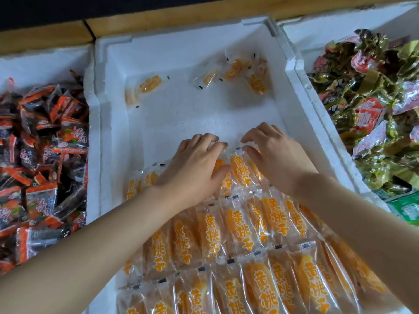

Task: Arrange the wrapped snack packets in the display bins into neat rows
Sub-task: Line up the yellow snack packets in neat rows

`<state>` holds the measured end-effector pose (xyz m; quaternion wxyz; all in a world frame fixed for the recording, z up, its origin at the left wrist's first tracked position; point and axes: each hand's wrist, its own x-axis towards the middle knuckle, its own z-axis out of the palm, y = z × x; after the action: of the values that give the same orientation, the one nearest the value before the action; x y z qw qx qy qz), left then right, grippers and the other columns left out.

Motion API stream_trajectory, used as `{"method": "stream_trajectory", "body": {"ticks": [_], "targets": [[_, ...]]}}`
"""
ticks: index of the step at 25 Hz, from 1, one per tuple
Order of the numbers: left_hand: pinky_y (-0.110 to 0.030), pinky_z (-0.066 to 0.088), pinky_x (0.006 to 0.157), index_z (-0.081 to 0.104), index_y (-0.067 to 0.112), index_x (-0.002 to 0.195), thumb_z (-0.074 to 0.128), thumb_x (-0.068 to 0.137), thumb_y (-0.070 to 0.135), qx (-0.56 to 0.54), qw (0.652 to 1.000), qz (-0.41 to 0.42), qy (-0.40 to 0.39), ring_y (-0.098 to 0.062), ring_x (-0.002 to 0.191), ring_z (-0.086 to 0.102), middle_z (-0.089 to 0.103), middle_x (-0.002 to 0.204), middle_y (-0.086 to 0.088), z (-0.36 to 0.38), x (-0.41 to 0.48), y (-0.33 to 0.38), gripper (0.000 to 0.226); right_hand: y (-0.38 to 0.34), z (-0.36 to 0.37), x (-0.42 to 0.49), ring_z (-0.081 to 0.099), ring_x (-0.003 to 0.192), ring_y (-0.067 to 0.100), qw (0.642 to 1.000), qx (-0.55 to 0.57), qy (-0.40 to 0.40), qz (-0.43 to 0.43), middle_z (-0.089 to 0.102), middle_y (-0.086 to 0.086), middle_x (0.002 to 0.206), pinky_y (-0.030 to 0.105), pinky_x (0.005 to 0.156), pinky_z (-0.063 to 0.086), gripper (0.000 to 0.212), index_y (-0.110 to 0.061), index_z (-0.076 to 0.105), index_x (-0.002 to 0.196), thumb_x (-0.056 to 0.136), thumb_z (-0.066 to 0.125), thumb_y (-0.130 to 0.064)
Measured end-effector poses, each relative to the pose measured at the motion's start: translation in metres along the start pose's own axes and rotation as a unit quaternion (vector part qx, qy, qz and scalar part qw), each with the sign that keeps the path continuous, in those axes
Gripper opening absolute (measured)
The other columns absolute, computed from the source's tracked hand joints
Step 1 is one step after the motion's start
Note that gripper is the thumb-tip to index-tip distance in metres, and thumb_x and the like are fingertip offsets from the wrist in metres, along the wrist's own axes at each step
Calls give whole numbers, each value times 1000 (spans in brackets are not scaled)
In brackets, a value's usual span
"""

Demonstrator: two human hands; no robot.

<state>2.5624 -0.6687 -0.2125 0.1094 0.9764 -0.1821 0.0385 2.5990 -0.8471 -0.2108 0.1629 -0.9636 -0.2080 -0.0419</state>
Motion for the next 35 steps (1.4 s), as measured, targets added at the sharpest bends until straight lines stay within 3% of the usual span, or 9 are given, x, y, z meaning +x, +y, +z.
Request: {"method": "stream_trajectory", "body": {"ticks": [4,9,13,17,22,25,29,32,35], "targets": [[-36,28,101,51,13,132,40,96,38,-7,997,-45,62,-25,125,42,49,132,-5,1,22,-33,46,18,10,40,43,123,24,1000,2,24,15,46,5,131,38,92,41,33,-15,49,129,99,43,-25],[-34,19,110,36,17,144,43,98,32,45,987,-133,72,-22,139,24,29,151,-5,19,60,-95,48,47,31,92,33,129,33,997,-47,31,49,34,14,139,42,104,33,52,-8,31,142,96,49,-23],[-45,12,115,22,21,149,47,96,39,83,962,-247,79,-31,145,5,5,159,-10,18,93,-139,61,63,37,125,23,136,35,998,-37,32,49,18,12,152,41,110,23,68,-11,16,148,92,55,-20],[-47,13,113,15,27,149,49,90,52,52,929,-362,52,-41,142,12,4,158,-16,15,117,-160,73,67,34,152,35,129,38,991,42,4,126,22,14,148,41,101,31,73,-12,11,148,92,56,-25],[-30,23,104,42,31,138,63,86,39,-39,974,-202,90,-27,130,30,38,141,-2,21,142,-141,57,64,37,171,43,123,35,991,50,-7,121,39,15,141,33,91,37,70,-13,16,146,90,56,-26],[-30,24,102,48,28,133,63,85,43,-80,989,-97,79,-22,130,32,43,136,1,30,150,-111,52,57,35,166,50,117,28,998,34,-35,26,45,8,139,29,82,39,60,-21,30,141,88,57,-21],[-33,24,100,39,25,132,62,84,45,-107,979,-96,146,-16,132,28,35,137,1,26,169,-95,56,54,25,160,35,128,25,1000,-29,6,-9,35,3,138,34,94,39,70,-25,27,140,83,66,-29],[-42,14,116,16,31,151,61,87,47,-138,983,-113,52,-19,147,2,3,161,4,21,190,-100,80,55,26,171,14,138,40,996,-41,-8,74,11,17,149,42,109,24,103,-13,1,148,77,72,-34],[-42,8,119,14,34,151,52,90,54,-98,985,-139,-27,-23,148,2,0,161,1,27,205,-100,76,53,28,182,6,141,42,991,-31,-36,125,0,25,153,42,113,15,109,-4,-10,147,80,69,-36]]}}
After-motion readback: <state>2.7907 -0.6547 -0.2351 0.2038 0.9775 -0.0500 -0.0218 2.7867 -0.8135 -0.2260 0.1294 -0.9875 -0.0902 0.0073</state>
